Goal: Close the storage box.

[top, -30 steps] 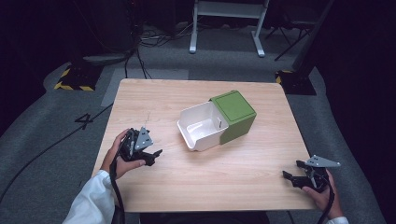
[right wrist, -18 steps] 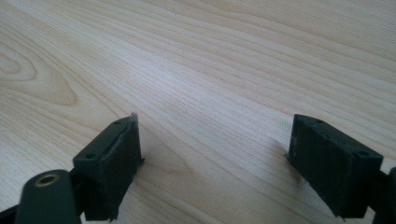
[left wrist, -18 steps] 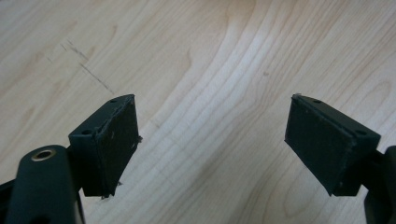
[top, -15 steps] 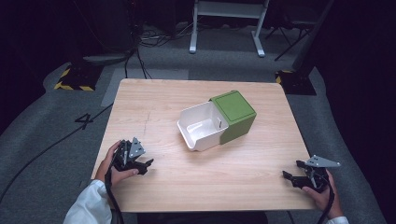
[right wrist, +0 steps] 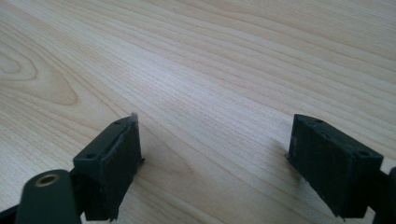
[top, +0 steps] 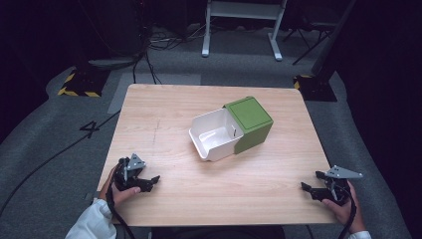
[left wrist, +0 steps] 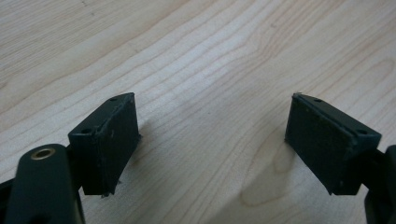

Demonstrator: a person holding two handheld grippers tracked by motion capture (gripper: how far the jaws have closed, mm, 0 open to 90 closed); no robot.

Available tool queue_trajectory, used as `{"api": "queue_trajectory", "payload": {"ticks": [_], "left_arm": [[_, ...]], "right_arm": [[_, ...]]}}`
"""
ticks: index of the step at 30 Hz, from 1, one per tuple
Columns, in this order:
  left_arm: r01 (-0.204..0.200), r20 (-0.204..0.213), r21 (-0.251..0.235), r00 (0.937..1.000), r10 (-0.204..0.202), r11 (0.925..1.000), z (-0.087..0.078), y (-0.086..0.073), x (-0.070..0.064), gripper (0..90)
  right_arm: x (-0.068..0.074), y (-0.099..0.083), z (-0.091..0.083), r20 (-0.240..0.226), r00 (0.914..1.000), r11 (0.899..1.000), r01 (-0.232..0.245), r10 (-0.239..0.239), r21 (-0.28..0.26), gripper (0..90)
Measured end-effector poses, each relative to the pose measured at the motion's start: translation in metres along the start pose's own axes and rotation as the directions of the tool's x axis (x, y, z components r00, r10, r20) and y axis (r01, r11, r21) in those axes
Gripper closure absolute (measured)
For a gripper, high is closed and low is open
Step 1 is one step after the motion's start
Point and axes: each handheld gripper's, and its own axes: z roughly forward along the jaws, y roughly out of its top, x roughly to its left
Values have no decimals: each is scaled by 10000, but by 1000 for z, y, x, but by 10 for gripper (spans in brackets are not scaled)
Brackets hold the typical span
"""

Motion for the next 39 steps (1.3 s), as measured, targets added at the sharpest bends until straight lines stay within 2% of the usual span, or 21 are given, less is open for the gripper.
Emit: {"api": "queue_trajectory", "payload": {"ticks": [7, 39], "left_arm": [[124, -200, 0, 9997, -124, 9999, 0, 0, -1, 184], [148, -195, 32, 9997, -148, 9999, 0, 0, -1, 172]], "right_arm": [[0, 0, 0, -1, 10000, 10000, 5, -5, -1, 170], [0, 1, 1, 13, 10000, 10000, 5, -5, -2, 168]]}}
